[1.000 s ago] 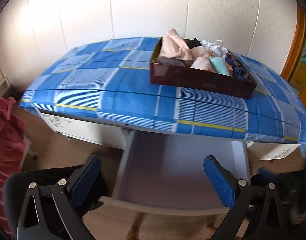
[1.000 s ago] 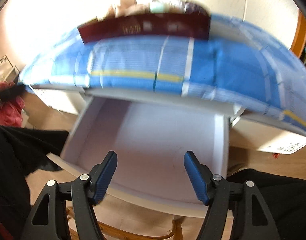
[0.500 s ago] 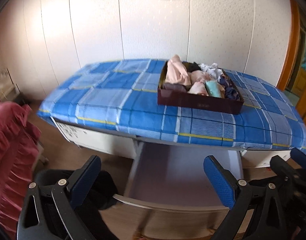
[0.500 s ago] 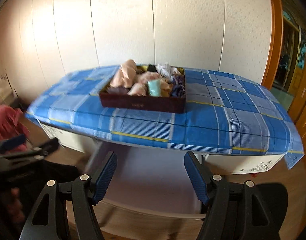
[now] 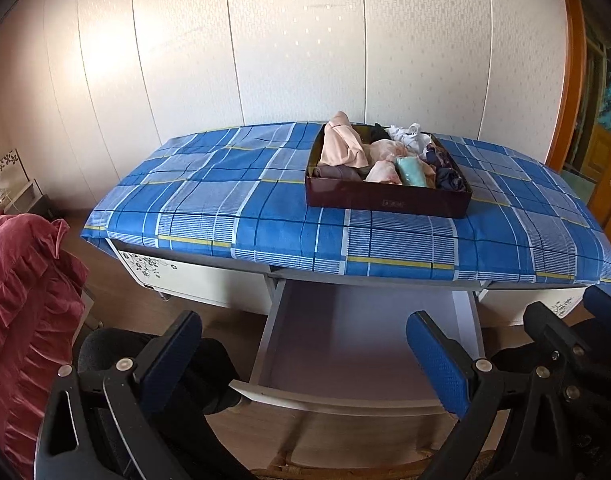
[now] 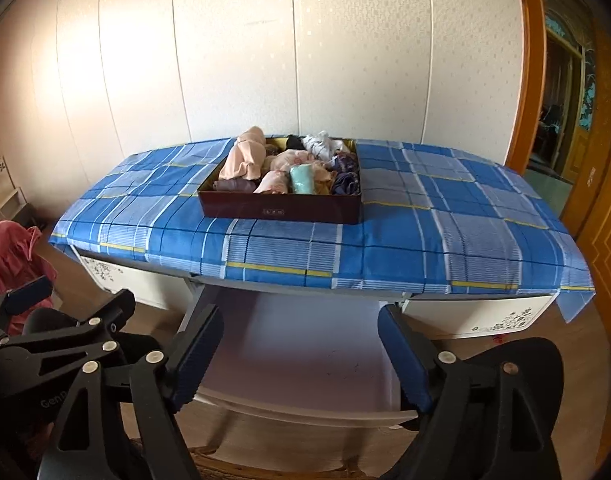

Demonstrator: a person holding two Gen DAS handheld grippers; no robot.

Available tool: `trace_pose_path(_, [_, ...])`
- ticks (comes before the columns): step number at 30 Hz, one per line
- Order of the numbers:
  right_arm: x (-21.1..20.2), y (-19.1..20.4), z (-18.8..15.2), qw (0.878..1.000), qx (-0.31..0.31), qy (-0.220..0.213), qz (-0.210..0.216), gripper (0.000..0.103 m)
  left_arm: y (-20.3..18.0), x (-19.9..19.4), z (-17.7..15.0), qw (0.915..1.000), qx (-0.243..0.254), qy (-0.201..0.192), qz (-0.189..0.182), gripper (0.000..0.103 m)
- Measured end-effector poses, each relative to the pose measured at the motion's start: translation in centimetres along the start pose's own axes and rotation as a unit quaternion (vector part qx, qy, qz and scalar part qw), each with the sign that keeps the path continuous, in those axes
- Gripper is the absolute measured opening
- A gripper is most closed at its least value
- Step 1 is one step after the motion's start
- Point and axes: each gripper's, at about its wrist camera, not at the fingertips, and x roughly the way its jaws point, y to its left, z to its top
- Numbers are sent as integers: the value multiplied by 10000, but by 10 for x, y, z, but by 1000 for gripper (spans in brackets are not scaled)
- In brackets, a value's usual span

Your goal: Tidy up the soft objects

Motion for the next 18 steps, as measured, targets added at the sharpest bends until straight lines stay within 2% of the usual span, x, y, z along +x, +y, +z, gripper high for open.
trace_pose_path(8, [2, -5, 1, 9999, 103, 54, -62, 83, 9, -4, 0, 9997, -227, -66, 78, 103])
trace_pose_path(18, [4, -7, 0, 9998, 154, 105, -69, 83, 7, -7, -1, 9998, -159, -121, 56, 103])
